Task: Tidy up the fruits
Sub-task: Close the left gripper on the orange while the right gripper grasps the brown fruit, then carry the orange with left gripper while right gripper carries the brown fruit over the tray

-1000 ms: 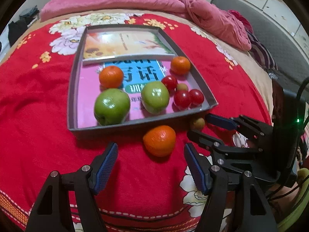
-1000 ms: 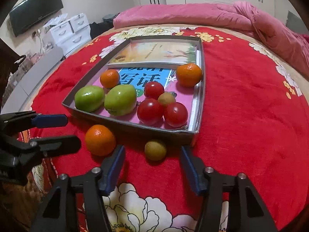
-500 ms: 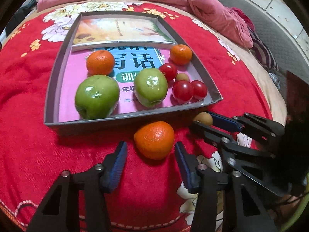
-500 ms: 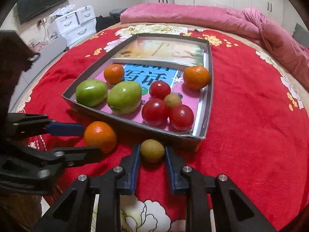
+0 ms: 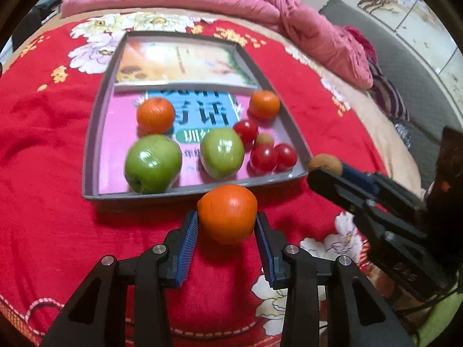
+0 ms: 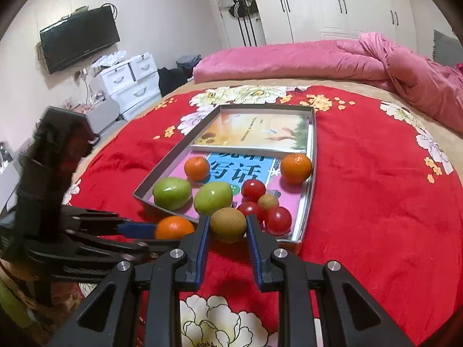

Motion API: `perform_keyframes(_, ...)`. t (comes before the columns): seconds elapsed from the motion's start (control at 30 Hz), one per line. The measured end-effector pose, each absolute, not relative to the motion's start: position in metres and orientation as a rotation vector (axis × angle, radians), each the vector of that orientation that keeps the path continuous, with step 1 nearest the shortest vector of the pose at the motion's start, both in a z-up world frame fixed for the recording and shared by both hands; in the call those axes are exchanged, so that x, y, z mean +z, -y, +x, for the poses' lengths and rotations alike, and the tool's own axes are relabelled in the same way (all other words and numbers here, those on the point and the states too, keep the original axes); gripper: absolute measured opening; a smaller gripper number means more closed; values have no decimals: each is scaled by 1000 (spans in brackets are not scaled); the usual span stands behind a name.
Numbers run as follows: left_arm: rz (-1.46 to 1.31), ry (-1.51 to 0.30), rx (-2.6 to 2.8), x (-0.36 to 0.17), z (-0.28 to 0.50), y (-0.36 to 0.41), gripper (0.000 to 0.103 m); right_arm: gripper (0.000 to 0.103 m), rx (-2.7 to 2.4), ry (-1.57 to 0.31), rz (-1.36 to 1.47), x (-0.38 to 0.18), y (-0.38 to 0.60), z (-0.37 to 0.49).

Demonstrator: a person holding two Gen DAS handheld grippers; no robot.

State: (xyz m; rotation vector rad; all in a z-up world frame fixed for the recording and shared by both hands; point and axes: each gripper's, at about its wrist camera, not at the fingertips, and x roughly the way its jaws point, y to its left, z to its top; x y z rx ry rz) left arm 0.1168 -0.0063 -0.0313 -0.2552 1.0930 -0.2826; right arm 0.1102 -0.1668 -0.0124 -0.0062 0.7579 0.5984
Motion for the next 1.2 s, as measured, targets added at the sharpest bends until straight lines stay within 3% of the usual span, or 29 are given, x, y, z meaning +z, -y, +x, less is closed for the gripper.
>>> perform_keyframes(0.27,-226,-1009,-249,-3,121,-2,40,25,580,-750,-6,-13,167,116)
perform_keyframes(1.2,-173,-1009,-192,-13,142,-1,40,25,504,-778,-38,-27,167,133)
